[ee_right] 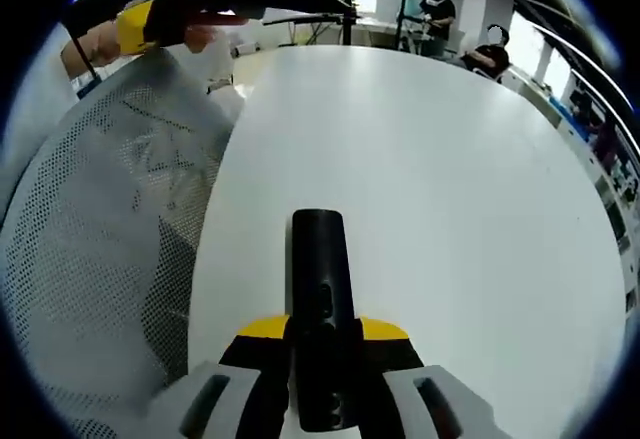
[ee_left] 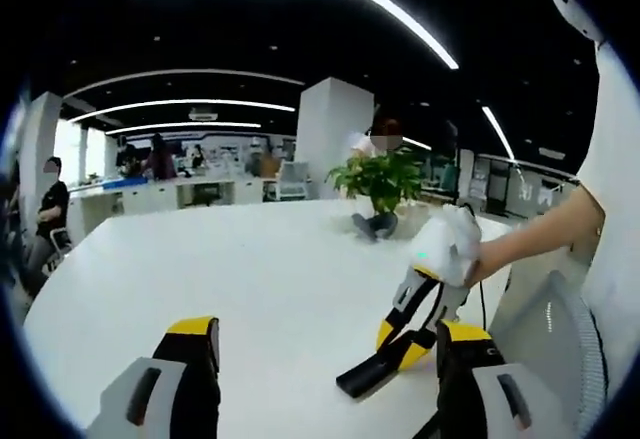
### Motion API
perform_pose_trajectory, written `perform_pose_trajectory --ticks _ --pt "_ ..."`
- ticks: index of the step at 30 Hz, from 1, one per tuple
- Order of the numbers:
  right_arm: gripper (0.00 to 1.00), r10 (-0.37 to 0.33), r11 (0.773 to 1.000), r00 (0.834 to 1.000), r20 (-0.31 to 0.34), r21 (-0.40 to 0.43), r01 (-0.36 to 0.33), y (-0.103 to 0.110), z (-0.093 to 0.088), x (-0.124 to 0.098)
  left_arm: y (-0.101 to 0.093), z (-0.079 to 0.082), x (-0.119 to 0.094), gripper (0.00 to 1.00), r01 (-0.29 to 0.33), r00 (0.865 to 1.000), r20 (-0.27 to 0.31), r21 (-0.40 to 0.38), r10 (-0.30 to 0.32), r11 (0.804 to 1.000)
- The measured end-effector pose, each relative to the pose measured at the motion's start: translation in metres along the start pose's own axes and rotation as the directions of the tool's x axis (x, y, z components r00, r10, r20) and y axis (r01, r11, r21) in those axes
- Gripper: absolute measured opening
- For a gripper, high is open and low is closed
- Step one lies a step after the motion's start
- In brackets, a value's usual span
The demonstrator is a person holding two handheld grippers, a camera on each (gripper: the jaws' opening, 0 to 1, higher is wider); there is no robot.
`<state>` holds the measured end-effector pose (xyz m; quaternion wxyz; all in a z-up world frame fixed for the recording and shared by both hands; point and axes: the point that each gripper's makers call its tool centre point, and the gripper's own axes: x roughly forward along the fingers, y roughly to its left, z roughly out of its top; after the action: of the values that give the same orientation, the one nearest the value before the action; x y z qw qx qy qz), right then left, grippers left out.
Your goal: Press the specified remote control buttons in sequence, fully releasing each button before pressing the next.
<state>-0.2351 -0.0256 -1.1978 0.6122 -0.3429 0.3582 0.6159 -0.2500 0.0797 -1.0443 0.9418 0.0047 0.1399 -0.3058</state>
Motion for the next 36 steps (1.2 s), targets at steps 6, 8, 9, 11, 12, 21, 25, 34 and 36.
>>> perform_pose_trajectory --ticks 6,8,9,11,12,21,25,34,36 --pt "0.21 0.004 1.0 1.0 -0.021 -0.012 -0.005 -0.017 -0.003 0.0 0.005 0.007 -0.002 0.97 -0.025 0.999 0.037 0.016 0.024 1.0" --pt "0.21 0.003 1.0 1.0 -0.027 -0.016 -0.004 -0.02 -0.003 -0.001 0.008 0.01 -0.003 0.97 -0.035 0.998 0.048 0.015 0.034 0.999" --pt "0.21 0.003 1.0 1.0 -0.029 -0.016 -0.004 -0.021 -0.003 -0.002 0.009 0.011 -0.004 0.97 -0.039 0.998 0.053 0.014 0.038 0.999" --pt "0.21 0.002 1.0 0.999 -0.036 -0.019 -0.003 -0.028 -0.004 -0.003 0.012 0.013 -0.004 0.98 -0.05 0.997 0.062 0.015 0.049 0.999" --pt "0.21 0.003 1.0 0.999 -0.039 -0.018 -0.004 -0.032 -0.004 -0.004 0.013 0.013 -0.005 0.99 -0.053 0.997 0.065 0.017 0.052 0.998" --pt "0.21 0.001 1.0 0.998 -0.059 -0.003 -0.001 -0.063 -0.004 -0.007 0.024 0.018 -0.008 1.0 -0.095 0.991 0.096 0.015 0.093 0.995" --pt "0.21 0.005 1.0 0.998 -0.07 -0.006 -0.005 -0.075 -0.003 -0.007 0.027 0.018 -0.009 1.0 -0.104 0.989 0.106 0.003 0.103 0.995" --pt "0.21 0.005 1.0 0.994 -0.105 -0.014 -0.007 -0.101 -0.001 -0.005 0.027 0.019 -0.008 1.0 -0.102 0.988 0.117 -0.009 0.102 0.995" --pt "0.21 0.002 1.0 0.993 -0.115 -0.019 -0.004 -0.102 0.002 -0.006 0.027 0.019 -0.008 1.0 -0.103 0.988 0.118 -0.01 0.104 0.995"
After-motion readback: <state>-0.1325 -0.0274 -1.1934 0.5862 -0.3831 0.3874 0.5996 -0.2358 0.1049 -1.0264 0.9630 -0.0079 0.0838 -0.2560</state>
